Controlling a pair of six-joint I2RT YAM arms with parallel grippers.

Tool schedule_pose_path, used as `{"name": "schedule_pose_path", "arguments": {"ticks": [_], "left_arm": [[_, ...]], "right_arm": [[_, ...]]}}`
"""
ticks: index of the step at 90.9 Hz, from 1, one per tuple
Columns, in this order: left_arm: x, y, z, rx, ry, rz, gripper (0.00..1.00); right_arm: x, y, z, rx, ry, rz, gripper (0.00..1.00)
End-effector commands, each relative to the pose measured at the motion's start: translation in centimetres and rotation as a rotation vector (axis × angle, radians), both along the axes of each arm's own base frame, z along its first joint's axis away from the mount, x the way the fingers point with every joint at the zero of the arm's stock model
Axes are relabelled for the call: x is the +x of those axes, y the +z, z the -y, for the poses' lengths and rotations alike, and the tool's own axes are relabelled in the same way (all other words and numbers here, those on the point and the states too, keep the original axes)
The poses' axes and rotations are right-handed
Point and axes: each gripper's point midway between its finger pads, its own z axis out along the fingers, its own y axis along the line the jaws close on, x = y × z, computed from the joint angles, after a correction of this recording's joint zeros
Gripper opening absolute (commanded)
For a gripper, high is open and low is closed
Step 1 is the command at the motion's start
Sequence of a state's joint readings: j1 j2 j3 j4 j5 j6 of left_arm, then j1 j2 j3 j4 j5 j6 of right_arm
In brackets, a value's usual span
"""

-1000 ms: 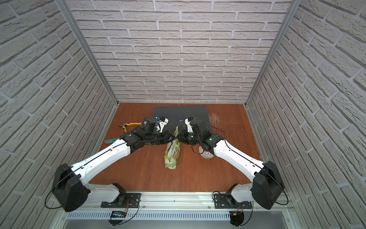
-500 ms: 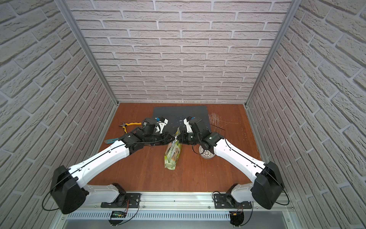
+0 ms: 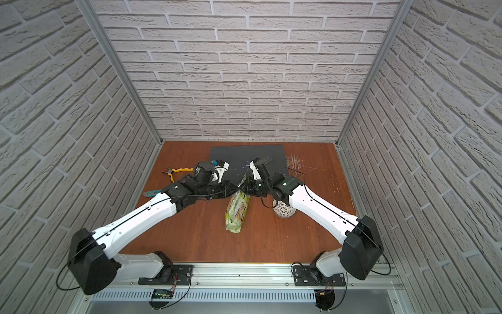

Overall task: Pour the oats into the breakfast bowl
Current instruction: Open the oats bag at the center of the board.

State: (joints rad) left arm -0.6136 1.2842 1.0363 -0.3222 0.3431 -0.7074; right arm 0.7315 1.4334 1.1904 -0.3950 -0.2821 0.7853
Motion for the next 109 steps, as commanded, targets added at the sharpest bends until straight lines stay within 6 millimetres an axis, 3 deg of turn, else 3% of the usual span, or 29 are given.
{"name": "schedule_pose_path", "arguments": {"ticks": [1, 31, 68, 109], "left_arm": [[0.6, 1.3, -0.3, -0.011, 0.014, 0.055, 0.00], [0.6, 1.2, -0.4, -0.004, 0.022, 0.057, 0.00], [0.4, 1.3, 0.3, -0.008, 0.005, 0.060, 0.00], [0.4, 1.1, 0.5, -0.007, -0.001, 0.058, 0.00]], "right_arm": [[-0.4, -0.7, 0.5, -0.063, -0.006, -0.008, 0.24], [-0.7, -2.1, 2.6, -0.188, -0.052, -0.031, 0.16], [-0.2, -2.0, -0.5, -0.091, -0.017, -0.043, 0.25], [0.4, 0.5, -0.3, -0.003, -0.070, 0.024, 0.35]]}}
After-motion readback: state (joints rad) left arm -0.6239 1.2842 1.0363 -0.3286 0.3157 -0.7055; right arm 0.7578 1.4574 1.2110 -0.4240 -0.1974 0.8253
